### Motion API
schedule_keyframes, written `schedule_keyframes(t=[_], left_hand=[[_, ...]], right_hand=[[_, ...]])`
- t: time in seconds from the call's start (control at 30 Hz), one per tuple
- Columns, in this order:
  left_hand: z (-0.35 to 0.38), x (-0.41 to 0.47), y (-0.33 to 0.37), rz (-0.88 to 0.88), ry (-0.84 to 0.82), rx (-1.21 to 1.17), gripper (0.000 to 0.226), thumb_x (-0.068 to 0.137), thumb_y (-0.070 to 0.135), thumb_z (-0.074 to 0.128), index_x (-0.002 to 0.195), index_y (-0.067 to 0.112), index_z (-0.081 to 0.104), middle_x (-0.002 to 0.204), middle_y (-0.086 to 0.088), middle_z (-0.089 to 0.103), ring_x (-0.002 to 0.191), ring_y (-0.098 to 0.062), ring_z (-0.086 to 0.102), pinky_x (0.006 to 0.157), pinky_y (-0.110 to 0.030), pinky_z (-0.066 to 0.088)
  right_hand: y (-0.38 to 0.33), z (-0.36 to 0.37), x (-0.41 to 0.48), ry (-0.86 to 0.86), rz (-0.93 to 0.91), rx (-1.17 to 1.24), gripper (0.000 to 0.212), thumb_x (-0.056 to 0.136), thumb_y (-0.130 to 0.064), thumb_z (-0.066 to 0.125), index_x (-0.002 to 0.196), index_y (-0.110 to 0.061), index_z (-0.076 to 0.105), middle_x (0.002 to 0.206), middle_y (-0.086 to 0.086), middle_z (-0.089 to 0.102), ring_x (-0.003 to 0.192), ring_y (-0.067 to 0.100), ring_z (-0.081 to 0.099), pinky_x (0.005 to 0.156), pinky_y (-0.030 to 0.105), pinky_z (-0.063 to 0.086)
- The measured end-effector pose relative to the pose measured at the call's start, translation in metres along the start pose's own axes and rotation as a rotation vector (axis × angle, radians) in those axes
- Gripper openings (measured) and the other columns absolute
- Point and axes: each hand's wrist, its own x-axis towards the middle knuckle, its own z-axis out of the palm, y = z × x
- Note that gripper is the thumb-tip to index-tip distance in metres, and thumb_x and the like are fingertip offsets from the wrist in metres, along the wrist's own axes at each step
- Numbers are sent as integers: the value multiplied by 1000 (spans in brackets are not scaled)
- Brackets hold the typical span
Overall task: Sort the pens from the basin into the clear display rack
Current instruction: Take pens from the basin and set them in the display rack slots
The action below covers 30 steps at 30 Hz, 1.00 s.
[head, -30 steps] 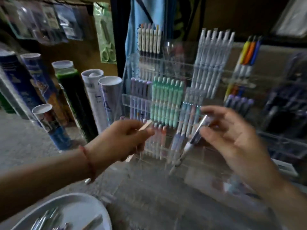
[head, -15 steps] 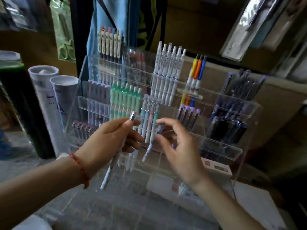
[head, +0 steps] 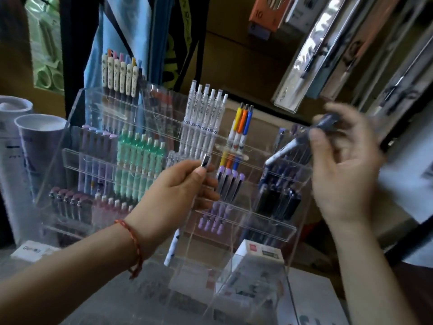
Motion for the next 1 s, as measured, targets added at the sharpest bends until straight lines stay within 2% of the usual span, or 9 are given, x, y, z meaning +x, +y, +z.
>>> schedule_keyframes(t=[0.13,0.23,0.47,0.63,0.7,0.77,0.8,0.9,1.0], left_hand=[[9,6,-5,-29,32,-59,22,97,13,36,95,12,59,85,-8,62,64,-9,63,61,-23,54],[8,7,-11,-31,36,-45,22,97,14,36,99,12,59,83,-6,63,64,-10,65,60,-22,53],[9,12,-14,-43,44,-76,22,97,13,37,101,9,58,79,-5,64,60,-9,64,59,-21,54],[19,10,-15,-52,18,-68,22,97,11,36,96,11,58,79,-7,62,55,-6,63,56,-17,53],[21,9,-15,-57,14,-71,23,97,11,36,91,14,58,79,-7,62,56,-6,63,56,-17,52],[21,10,-16,-69,14,-85,22,97,12,37,92,14,58,78,-6,63,57,-7,64,56,-18,52],[22,11,-17,-74,15,-88,21,97,12,37,94,12,58,78,-6,63,57,-8,64,56,-19,52],[23,12,-18,-73,13,-87,21,98,12,37,93,13,58,80,-6,63,58,-8,64,56,-19,53],[28,12,-18,-58,-34,-74,21,97,12,37,102,11,58,92,-5,65,66,-11,65,59,-20,53]], right_hand=[[8,19,-21,-354,276,92,37,87,-8,61,104,-40,54,103,-15,62,91,-1,64,76,19,54],[12,25,-26,-524,367,101,30,86,-11,64,99,-37,58,97,-11,66,88,1,65,77,16,52],[12,18,-13,-612,403,-58,24,78,-22,73,95,-35,60,96,-14,65,95,-2,60,80,12,46],[6,21,-2,-687,389,-173,25,78,-24,74,94,-33,58,89,-14,66,84,-4,60,61,3,41],[6,23,-1,-707,394,-186,25,79,-23,73,93,-33,55,92,-11,66,84,2,62,68,7,45],[7,24,-4,-715,415,-167,25,81,-22,72,93,-32,53,95,-6,67,85,8,64,77,22,52],[7,25,-5,-718,420,-159,24,82,-22,70,95,-31,52,95,-5,67,85,7,65,78,24,53],[7,23,-6,-745,428,-109,24,84,-17,68,95,-30,50,96,-6,67,84,3,66,77,20,53],[8,19,-3,-780,525,20,26,84,-9,67,93,-27,51,94,-3,71,83,1,68,79,21,54]])
